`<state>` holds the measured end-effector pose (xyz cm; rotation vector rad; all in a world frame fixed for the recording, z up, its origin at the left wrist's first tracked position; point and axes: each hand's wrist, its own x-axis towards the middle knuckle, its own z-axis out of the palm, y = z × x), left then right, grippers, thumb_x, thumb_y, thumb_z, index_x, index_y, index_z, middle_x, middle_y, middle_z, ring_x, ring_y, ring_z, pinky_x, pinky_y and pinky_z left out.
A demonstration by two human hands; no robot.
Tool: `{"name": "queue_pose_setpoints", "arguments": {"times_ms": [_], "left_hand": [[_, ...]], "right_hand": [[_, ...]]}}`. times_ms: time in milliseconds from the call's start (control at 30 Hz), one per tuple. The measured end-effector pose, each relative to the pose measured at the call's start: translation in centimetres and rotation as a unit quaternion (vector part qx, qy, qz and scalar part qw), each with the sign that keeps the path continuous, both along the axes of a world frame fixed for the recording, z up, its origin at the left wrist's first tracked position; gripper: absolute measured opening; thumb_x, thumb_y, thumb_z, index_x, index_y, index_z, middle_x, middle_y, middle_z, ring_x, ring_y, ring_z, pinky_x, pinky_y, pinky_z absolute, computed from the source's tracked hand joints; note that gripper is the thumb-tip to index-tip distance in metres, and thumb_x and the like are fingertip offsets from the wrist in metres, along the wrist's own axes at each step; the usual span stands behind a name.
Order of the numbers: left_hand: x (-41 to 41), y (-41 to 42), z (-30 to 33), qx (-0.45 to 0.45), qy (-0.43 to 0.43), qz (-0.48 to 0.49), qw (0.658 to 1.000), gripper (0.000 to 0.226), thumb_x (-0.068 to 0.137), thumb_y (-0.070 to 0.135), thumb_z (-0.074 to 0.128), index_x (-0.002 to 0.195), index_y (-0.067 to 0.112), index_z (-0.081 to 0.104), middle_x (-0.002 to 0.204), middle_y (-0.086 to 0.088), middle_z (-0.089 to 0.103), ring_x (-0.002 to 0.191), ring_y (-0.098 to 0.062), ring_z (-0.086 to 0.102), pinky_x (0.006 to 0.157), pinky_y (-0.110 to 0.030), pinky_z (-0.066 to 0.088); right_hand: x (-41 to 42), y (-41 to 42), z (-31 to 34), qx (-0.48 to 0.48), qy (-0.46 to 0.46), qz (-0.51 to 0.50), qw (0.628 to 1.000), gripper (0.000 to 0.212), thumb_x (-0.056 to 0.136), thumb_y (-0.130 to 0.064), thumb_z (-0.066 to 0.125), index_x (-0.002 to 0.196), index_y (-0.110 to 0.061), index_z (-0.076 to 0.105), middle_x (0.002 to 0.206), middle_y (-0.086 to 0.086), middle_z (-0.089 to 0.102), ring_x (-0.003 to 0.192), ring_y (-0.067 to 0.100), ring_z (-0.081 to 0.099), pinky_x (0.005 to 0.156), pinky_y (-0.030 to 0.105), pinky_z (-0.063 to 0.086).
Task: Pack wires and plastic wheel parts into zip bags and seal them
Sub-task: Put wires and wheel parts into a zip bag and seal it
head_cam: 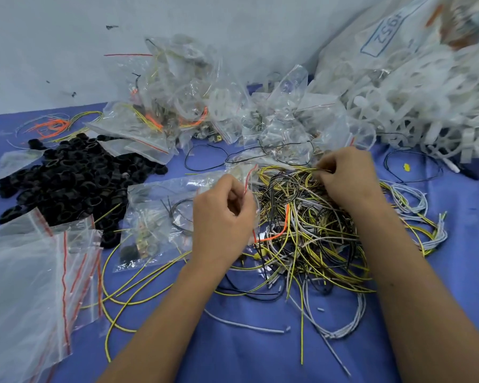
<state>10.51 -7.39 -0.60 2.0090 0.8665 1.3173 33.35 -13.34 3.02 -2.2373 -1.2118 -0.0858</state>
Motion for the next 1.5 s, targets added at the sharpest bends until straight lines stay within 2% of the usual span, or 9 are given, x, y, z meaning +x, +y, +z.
{"name": "queue_pose_setpoints", "arguments": {"times_ms": [167, 333, 467, 667, 767, 867, 967, 1367, 1500], "left_hand": [[0.5, -0.2, 1.2, 0.006, 0.022, 0.008, 1.000, 0.016, 0.094, 0.034, 0.062, 0.081, 0.027, 0.055, 0.069, 0.011, 0.059, 0.058, -0.012, 0.055, 0.055, -0.020, 0.038], [4.2, 0.4, 5.0, 0.038, 0.033, 0.035, 0.998, 0.020, 0.097, 0.031, 0.055, 0.081, 0.020, 0.058, 0.068, 0.011, 0.055, 0.063, -0.007, 0.051, 0.058, -0.024, 0.035], [9.7, 2.5, 7.2, 0.004, 0.169, -0.005, 0.986, 0.015, 0.096, 0.029, 0.063, 0.084, 0.020, 0.066, 0.079, 0.007, 0.065, 0.076, -0.015, 0.061, 0.067, -0.032, 0.046], [15.3, 2.5, 6.5, 0.001, 0.414, -0.081, 0.907, 0.022, 0.089, 0.025, 0.072, 0.078, 0.011, 0.059, 0.079, -0.007, 0.058, 0.096, -0.031, 0.064, 0.073, -0.034, 0.046], [15.7, 2.4, 5.7, 0.004, 0.455, -0.070, 0.888, 0.034, 0.087, 0.011, 0.068, 0.065, 0.014, 0.043, 0.069, -0.004, 0.044, 0.085, -0.030, 0.056, 0.070, -0.034, 0.043], [15.4, 2.6, 5.9, -0.011, 0.457, -0.087, 0.885, 0.012, 0.085, 0.003, 0.065, 0.074, 0.008, 0.062, 0.074, -0.005, 0.056, 0.078, -0.028, 0.056, 0.068, -0.035, 0.046], [14.4, 3.0, 6.0, -0.055, 0.432, -0.102, 0.895, 0.013, 0.086, 0.008, 0.070, 0.098, 0.009, 0.075, 0.093, -0.007, 0.069, 0.085, -0.026, 0.063, 0.074, -0.033, 0.054], [9.1, 5.1, 7.3, -0.089, 0.098, 0.016, 0.991, 0.023, 0.085, 0.019, 0.080, 0.071, 0.026, 0.064, 0.066, 0.011, 0.063, 0.062, -0.008, 0.062, 0.064, -0.027, 0.049], [7.4, 5.7, 8.6, -0.066, -0.017, 0.053, 0.996, 0.028, 0.086, 0.017, 0.077, 0.069, 0.030, 0.059, 0.067, 0.007, 0.066, 0.065, -0.021, 0.069, 0.070, -0.043, 0.059]], "right_hand": [[-0.1, -0.4, 0.7, 0.115, -0.027, -0.010, 0.993, 0.014, 0.083, -0.025, 0.082, 0.091, -0.014, 0.082, 0.083, 0.005, 0.076, 0.071, 0.018, 0.062, 0.070, 0.030, 0.049], [0.6, -1.7, 1.3, 0.015, 0.014, 0.080, 0.997, 0.027, 0.084, -0.041, 0.080, 0.079, -0.014, 0.080, 0.070, 0.006, 0.073, 0.065, 0.019, 0.065, 0.065, 0.036, 0.057], [0.2, -2.8, 2.3, -0.037, 0.091, 0.125, 0.987, 0.063, 0.084, -0.072, 0.053, 0.055, -0.020, 0.072, 0.045, 0.001, 0.058, 0.037, 0.006, 0.040, 0.040, 0.015, 0.028], [1.0, -2.8, 1.9, -0.044, 0.081, 0.036, 0.995, 0.063, 0.107, -0.044, 0.041, 0.066, -0.011, 0.074, 0.055, 0.001, 0.069, 0.061, 0.008, 0.063, 0.061, 0.024, 0.047], [1.9, -2.6, 1.2, -0.068, 0.124, -0.012, 0.990, 0.052, 0.107, -0.034, 0.040, 0.078, -0.007, 0.072, 0.053, 0.000, 0.069, 0.077, 0.017, 0.067, 0.061, 0.025, 0.043], [2.3, -2.6, 0.9, -0.073, 0.149, -0.052, 0.985, 0.033, 0.102, -0.018, 0.042, 0.087, -0.006, 0.069, 0.053, 0.001, 0.069, 0.077, 0.016, 0.066, 0.055, 0.025, 0.040], [2.5, -2.8, 0.8, -0.076, 0.139, -0.085, 0.984, 0.026, 0.098, -0.012, 0.046, 0.090, -0.007, 0.070, 0.057, 0.004, 0.071, 0.079, 0.024, 0.069, 0.066, 0.034, 0.055], [2.2, -2.5, 0.4, -0.097, 0.076, -0.133, 0.983, 0.025, 0.099, -0.024, 0.052, 0.107, -0.007, 0.070, 0.102, 0.020, 0.071, 0.099, 0.039, 0.063, 0.086, 0.044, 0.054], [2.1, -2.4, 0.2, -0.071, 0.085, -0.139, 0.984, 0.023, 0.100, -0.023, 0.051, 0.104, -0.009, 0.069, 0.096, 0.020, 0.072, 0.094, 0.039, 0.064, 0.083, 0.043, 0.056]]}}
